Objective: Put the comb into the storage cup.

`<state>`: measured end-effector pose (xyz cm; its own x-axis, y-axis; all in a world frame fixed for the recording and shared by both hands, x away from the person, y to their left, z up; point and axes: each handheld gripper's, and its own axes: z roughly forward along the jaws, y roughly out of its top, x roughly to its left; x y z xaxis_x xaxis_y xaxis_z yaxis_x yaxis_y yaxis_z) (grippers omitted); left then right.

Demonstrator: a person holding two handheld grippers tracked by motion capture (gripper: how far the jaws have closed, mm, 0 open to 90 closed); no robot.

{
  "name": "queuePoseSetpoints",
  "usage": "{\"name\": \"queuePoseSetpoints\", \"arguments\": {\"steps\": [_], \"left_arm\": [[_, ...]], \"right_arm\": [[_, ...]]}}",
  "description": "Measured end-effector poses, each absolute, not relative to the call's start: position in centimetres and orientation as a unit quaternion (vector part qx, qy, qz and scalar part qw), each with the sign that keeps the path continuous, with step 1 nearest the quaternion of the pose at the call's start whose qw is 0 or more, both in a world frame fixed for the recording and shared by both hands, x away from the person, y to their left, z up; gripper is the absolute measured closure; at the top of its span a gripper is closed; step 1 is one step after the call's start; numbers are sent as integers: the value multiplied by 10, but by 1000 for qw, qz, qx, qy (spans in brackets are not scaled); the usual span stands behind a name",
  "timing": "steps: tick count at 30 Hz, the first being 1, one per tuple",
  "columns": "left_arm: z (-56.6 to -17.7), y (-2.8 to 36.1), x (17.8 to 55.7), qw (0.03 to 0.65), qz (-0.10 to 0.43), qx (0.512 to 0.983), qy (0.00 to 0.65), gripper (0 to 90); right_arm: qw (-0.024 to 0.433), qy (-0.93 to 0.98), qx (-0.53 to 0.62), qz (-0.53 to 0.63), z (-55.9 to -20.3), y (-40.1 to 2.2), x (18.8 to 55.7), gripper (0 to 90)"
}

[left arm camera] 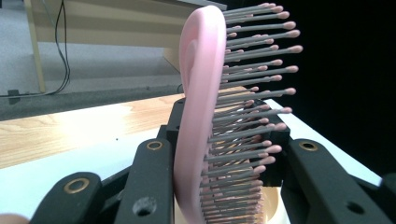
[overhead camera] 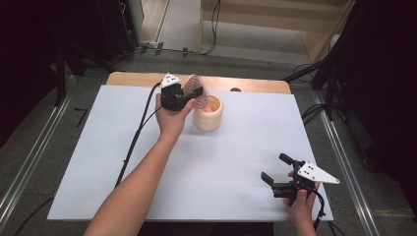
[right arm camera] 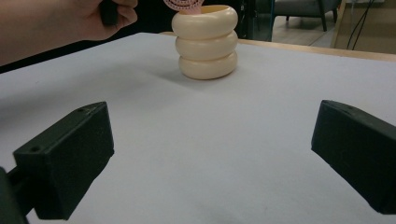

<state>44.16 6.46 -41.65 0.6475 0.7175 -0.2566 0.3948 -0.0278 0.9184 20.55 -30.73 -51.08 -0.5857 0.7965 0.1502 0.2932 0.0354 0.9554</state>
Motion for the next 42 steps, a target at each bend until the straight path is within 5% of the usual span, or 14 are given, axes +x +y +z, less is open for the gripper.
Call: {"name": "queuePoseSetpoints", "arguments": {"steps": [12, 18, 21, 26, 42], "left_arm": [[-421, 74, 446, 584, 116, 694, 405, 550], [-420, 81, 446, 590, 116, 688, 406, 288], [-419, 85, 445, 601, 95, 690, 392, 251], [-415, 89, 442, 602, 101, 692, 385, 8], [-416, 105, 428, 595, 112, 710, 359, 0]], "right_arm": [[223, 684, 398, 570, -511, -307, 206, 0], [222, 684, 398, 569, -511, -307, 206, 0], [222, 684, 397, 570, -511, -307, 206, 0], [224, 685, 395, 569, -511, -307, 206, 0], [222, 687, 398, 566, -511, -305, 206, 0]]}}
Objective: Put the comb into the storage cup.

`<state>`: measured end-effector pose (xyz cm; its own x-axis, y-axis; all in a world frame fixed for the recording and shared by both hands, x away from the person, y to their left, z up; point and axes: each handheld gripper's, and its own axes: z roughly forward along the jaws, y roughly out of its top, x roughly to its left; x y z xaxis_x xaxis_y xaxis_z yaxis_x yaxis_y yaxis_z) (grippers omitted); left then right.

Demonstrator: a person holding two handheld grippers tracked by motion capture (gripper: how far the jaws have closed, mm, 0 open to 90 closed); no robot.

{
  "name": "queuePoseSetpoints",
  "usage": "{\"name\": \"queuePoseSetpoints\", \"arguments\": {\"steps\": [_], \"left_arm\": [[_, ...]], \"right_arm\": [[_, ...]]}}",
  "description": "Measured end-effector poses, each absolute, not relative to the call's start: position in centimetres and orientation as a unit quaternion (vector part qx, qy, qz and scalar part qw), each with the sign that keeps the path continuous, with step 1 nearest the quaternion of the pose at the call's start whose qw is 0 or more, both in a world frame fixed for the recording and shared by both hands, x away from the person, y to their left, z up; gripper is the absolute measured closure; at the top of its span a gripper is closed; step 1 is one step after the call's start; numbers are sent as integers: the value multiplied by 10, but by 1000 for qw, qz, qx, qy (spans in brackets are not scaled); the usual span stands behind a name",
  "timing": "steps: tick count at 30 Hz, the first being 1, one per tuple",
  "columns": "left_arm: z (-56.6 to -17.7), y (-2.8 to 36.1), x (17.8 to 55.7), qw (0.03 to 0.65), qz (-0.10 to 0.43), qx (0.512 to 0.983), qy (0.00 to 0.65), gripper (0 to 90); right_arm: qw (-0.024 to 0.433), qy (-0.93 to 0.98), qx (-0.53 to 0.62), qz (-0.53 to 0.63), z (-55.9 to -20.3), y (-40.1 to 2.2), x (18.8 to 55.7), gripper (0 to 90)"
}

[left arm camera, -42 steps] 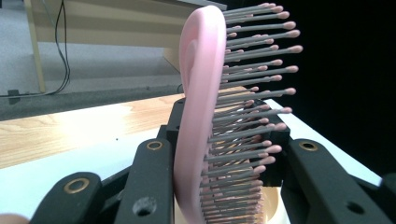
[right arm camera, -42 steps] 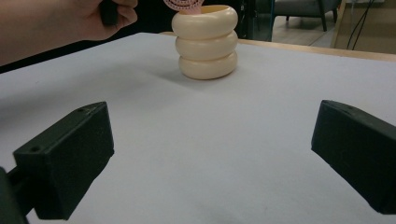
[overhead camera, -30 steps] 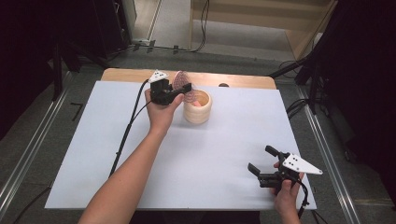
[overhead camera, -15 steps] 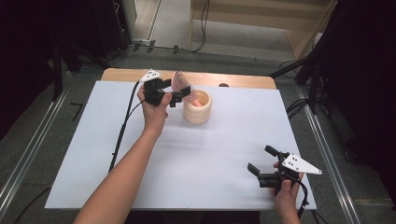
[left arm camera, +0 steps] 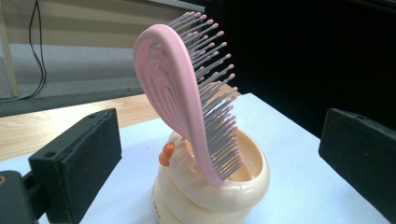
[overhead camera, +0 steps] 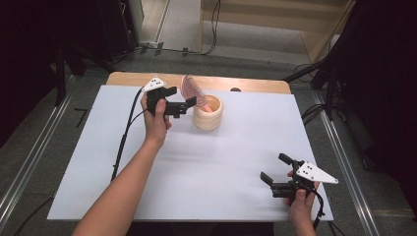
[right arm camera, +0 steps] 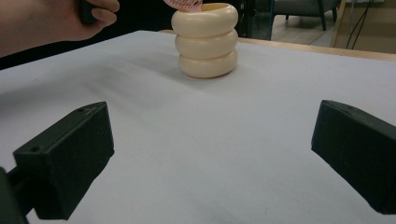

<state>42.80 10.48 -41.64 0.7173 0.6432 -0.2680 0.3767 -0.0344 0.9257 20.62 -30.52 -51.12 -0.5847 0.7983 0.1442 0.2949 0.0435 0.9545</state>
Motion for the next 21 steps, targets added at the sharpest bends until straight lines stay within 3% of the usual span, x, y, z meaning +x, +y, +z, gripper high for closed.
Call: {"name": "queuePoseSetpoints", "arguments": {"steps": [21], "left_arm": [[-428, 121, 401, 587, 125, 725, 339, 0]], "right_arm": [[226, 690, 395, 562, -511, -304, 207, 0]]}}
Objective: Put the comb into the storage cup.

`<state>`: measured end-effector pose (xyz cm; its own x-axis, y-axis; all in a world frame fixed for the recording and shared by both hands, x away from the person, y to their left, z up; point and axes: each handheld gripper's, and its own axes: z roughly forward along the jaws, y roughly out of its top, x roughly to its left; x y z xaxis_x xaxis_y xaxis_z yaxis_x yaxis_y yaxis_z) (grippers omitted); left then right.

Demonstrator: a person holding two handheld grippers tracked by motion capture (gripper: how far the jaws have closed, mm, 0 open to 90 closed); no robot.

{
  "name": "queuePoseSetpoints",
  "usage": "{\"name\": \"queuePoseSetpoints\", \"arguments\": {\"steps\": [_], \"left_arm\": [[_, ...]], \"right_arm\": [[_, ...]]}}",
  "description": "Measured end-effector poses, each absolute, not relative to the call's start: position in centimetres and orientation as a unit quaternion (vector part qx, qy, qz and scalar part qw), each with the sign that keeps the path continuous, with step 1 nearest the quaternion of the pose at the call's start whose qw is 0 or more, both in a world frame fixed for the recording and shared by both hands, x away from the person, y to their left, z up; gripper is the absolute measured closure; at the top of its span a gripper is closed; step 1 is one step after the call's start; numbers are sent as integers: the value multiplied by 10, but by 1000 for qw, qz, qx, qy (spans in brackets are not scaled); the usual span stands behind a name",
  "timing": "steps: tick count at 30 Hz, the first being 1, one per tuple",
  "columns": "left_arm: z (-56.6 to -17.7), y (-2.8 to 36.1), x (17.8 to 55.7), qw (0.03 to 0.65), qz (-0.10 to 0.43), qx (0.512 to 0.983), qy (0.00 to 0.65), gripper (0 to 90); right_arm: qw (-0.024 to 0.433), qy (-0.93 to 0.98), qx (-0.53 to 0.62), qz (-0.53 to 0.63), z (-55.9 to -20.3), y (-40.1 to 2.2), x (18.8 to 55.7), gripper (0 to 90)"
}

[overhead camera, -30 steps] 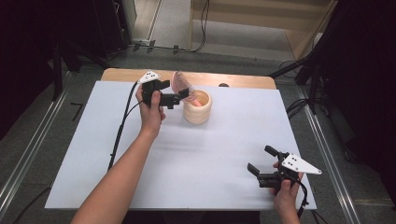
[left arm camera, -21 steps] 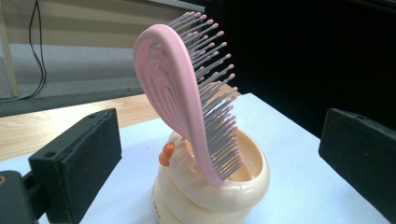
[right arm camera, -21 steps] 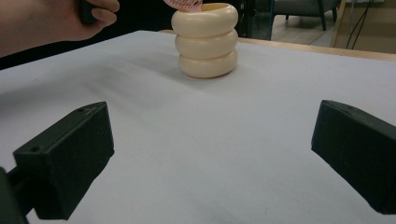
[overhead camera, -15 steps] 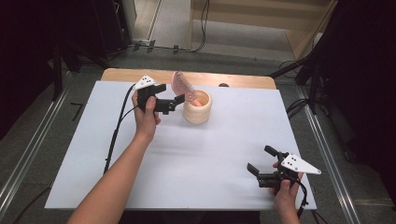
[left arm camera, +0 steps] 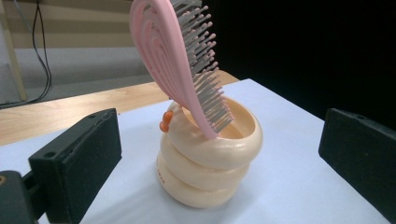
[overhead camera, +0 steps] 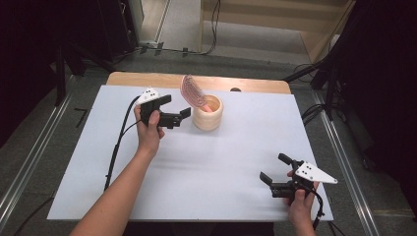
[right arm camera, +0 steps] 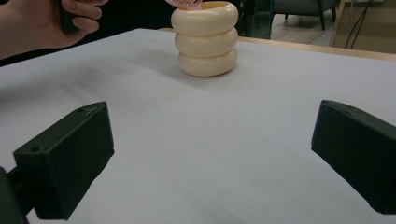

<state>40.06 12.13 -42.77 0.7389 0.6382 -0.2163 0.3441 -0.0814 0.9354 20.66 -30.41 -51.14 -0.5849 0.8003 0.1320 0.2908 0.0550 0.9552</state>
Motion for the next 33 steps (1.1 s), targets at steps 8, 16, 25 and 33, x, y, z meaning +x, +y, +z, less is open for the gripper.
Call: {"name": "queuePoseSetpoints", "arguments": {"steps": [8, 16, 25, 33], "left_arm": [[-432, 128, 390, 585, 133, 727, 334, 0], [-435, 133, 379, 584, 137, 729, 328, 0], [-441, 144, 364, 582, 144, 731, 325, 0], [-448, 155, 352, 580, 151, 731, 326, 0]], "right_arm": [[227, 690, 396, 562, -511, -304, 207, 0], [227, 690, 395, 562, -512, -304, 207, 0], [226, 690, 397, 562, -512, -303, 207, 0], [226, 690, 398, 561, -511, -303, 206, 0]]}}
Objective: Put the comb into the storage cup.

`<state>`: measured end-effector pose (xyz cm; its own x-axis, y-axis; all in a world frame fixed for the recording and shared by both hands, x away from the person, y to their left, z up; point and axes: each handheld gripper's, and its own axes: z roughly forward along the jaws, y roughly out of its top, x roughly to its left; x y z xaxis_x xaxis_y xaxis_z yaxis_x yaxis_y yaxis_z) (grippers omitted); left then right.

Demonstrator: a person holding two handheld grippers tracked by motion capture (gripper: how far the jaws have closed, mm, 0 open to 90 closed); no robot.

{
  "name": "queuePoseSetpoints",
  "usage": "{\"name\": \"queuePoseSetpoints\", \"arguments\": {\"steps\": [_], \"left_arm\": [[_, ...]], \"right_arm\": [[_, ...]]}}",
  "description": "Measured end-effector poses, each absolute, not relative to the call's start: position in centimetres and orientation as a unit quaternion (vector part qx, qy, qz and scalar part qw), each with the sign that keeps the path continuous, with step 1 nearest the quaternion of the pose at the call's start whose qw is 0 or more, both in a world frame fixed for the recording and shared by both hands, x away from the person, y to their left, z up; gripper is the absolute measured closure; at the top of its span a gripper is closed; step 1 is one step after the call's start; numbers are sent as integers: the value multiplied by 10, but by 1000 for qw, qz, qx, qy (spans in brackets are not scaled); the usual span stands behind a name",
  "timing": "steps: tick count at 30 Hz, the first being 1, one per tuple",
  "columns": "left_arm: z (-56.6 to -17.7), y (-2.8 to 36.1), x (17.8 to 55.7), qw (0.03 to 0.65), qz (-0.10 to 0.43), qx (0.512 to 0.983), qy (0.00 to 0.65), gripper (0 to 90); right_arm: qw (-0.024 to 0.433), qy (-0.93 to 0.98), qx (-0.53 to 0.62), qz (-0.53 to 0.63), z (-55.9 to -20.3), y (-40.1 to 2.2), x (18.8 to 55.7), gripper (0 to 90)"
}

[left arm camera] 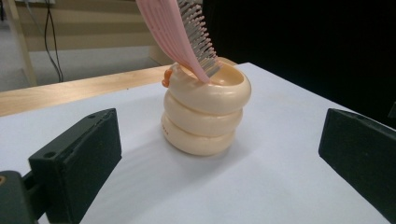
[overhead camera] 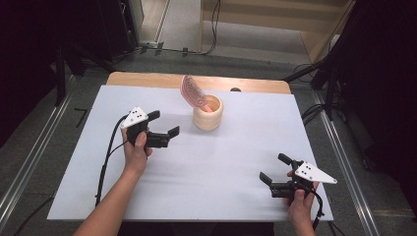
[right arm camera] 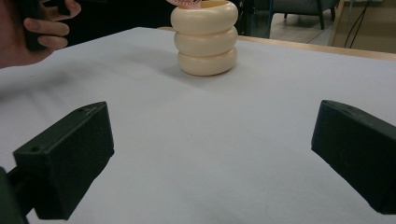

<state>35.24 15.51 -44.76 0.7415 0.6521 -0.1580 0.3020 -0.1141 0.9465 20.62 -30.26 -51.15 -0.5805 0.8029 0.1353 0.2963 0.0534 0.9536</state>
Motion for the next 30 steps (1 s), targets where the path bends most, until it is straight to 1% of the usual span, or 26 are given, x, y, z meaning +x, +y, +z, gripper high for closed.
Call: {"name": "queuePoseSetpoints", "arguments": {"steps": [19, 30], "left_arm": [[-461, 177, 324, 569, 164, 740, 320, 0], [-464, 186, 307, 571, 177, 735, 320, 0]], "right_arm": [[228, 691, 399, 558, -512, -302, 206, 0], [230, 691, 398, 557, -512, -302, 207, 0]]}}
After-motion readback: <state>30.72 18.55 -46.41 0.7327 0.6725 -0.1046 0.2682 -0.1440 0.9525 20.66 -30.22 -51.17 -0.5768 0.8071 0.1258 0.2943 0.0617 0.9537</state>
